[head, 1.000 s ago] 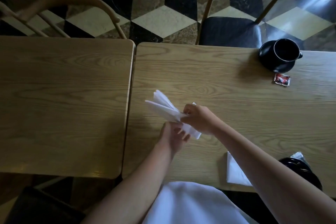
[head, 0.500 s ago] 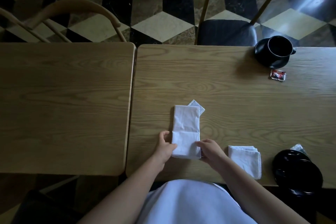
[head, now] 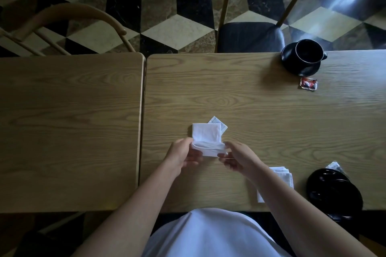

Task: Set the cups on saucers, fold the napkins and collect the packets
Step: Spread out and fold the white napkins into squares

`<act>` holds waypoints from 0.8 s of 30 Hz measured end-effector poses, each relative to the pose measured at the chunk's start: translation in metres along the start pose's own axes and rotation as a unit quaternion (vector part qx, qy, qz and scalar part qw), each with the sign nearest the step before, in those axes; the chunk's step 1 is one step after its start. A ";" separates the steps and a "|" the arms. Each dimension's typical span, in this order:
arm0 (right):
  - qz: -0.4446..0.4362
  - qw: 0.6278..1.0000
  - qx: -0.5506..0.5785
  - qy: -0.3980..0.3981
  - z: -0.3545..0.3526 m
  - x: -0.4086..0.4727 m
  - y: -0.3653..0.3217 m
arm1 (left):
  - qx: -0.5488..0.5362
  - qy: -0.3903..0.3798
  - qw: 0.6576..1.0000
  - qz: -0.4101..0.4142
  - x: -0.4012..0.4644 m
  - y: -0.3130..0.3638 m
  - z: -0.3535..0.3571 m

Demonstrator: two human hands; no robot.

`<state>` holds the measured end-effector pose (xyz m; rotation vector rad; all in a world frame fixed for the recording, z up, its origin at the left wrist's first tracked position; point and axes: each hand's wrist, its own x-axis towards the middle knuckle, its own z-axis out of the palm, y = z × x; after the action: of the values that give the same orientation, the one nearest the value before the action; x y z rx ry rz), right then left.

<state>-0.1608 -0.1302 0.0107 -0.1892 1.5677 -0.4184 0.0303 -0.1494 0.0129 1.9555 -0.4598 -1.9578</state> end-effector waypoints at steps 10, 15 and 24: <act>-0.010 0.999 0.035 -0.013 0.003 0.028 -0.040 | 0.058 0.023 0.998 0.007 0.028 0.029 0.006; -0.029 1.000 0.007 -0.003 0.004 0.039 -0.047 | 0.089 0.056 0.993 0.047 0.050 0.033 0.014; -0.102 0.994 -0.041 0.021 0.015 0.047 -0.036 | 0.089 0.121 0.987 0.048 0.069 0.019 0.015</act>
<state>-0.1534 -0.1826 -0.0190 -0.4090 1.6142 -0.5209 0.0152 -0.1974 -0.0403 2.2008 -0.6693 -1.6418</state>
